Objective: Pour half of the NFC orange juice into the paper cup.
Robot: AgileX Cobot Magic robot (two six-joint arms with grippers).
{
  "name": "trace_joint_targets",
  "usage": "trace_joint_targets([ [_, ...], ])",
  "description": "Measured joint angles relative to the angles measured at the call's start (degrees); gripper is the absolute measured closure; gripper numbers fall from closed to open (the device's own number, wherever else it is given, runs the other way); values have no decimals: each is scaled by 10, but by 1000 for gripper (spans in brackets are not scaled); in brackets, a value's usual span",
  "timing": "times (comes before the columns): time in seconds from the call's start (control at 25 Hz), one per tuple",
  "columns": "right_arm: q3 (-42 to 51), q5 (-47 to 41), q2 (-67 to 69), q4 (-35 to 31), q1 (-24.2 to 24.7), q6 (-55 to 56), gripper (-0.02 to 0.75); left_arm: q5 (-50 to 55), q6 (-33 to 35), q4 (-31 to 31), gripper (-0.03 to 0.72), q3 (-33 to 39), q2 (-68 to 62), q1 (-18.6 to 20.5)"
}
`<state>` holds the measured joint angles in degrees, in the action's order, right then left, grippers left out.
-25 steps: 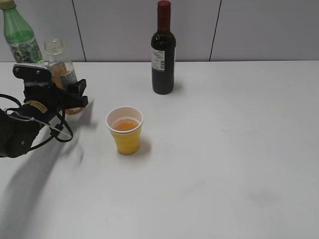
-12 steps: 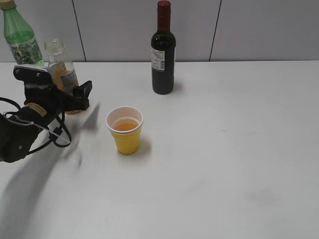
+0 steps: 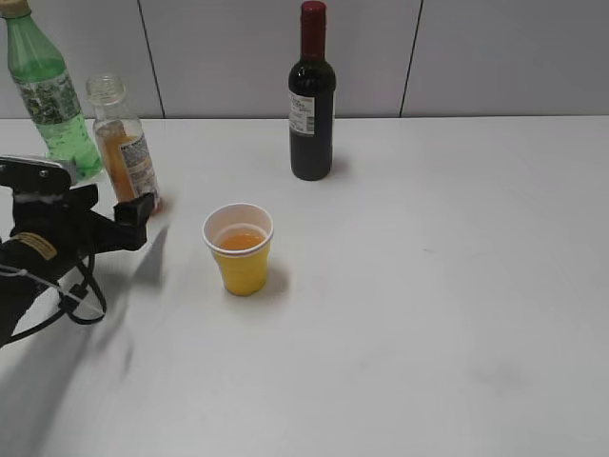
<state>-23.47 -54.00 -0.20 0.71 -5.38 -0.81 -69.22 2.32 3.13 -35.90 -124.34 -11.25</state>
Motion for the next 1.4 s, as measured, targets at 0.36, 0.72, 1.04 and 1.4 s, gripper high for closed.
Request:
trace_joint_targets([
  [0.36, 0, 0, 0, 0, 0, 0, 146, 0, 45, 60, 34, 86, 135, 0],
  [0.72, 0, 0, 0, 0, 0, 0, 146, 217, 80, 104, 55, 89, 333, 9],
  [1.04, 0, 0, 0, 0, 0, 0, 146, 516, 97, 87, 64, 51, 446, 63],
  [1.4, 0, 0, 0, 0, 0, 0, 146, 852, 102, 62, 87, -85, 464, 91],
])
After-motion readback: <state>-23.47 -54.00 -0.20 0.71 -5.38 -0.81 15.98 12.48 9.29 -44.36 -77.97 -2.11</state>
